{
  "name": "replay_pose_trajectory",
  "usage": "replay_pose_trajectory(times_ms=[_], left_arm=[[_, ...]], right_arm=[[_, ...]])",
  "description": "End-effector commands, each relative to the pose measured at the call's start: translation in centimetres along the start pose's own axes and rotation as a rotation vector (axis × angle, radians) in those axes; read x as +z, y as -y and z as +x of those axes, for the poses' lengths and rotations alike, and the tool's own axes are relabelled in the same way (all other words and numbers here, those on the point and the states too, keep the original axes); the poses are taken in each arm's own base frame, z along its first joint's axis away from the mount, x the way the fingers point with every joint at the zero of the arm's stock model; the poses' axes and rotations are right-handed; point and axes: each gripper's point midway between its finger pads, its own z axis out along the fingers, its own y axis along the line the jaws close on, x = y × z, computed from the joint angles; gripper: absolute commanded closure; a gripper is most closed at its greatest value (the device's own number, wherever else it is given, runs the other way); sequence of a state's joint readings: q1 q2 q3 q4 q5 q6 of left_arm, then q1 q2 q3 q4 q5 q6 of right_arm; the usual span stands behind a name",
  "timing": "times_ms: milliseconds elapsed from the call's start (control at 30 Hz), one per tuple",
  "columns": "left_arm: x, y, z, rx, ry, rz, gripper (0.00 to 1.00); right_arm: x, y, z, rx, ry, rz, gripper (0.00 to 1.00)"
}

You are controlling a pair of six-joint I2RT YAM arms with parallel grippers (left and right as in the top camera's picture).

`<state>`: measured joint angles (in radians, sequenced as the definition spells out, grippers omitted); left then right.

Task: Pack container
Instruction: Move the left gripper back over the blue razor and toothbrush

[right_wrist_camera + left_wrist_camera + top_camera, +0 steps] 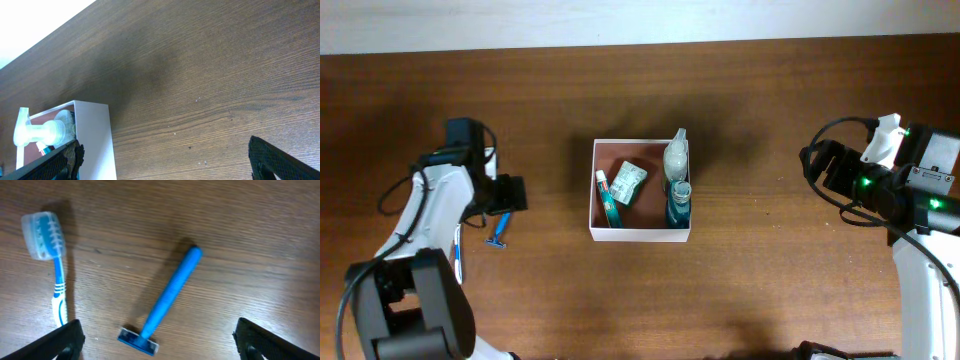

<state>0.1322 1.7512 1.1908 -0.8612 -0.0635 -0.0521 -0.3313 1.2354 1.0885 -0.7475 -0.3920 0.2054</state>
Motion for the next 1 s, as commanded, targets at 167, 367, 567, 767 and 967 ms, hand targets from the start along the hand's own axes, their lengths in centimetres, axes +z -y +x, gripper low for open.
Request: replay_pose_trajectory(times_ms=[167, 367, 567, 767, 967], left_arm=[[1.8, -0.4, 1.1, -0.029, -0.031, 0.067, 0.01], [1.8, -0.9, 1.1, 0.003, -0.029, 0.041, 0.01], [1.9, -0.8, 0.3, 0.272, 0.011, 0.04, 0.17], [1.9, -0.8, 0.2, 0.399, 0.02, 0.039, 0.18], [2.9, -0.7, 1.0, 0.482, 0.015, 0.04, 0.21]], right_arm=[[-0.3, 0.0, -0.7, -0.007, 0.02, 0.006, 0.02], [-0.3, 0.0, -0.7, -0.007, 0.02, 0.006, 0.02], [-0.3, 0.0, -0.7, -0.007, 0.02, 0.006, 0.02], [-0.3, 0.0, -0.7, -0.007, 0.02, 0.006, 0.02], [-0.3, 0.0, -0.7, -0.007, 0.02, 0.006, 0.02]])
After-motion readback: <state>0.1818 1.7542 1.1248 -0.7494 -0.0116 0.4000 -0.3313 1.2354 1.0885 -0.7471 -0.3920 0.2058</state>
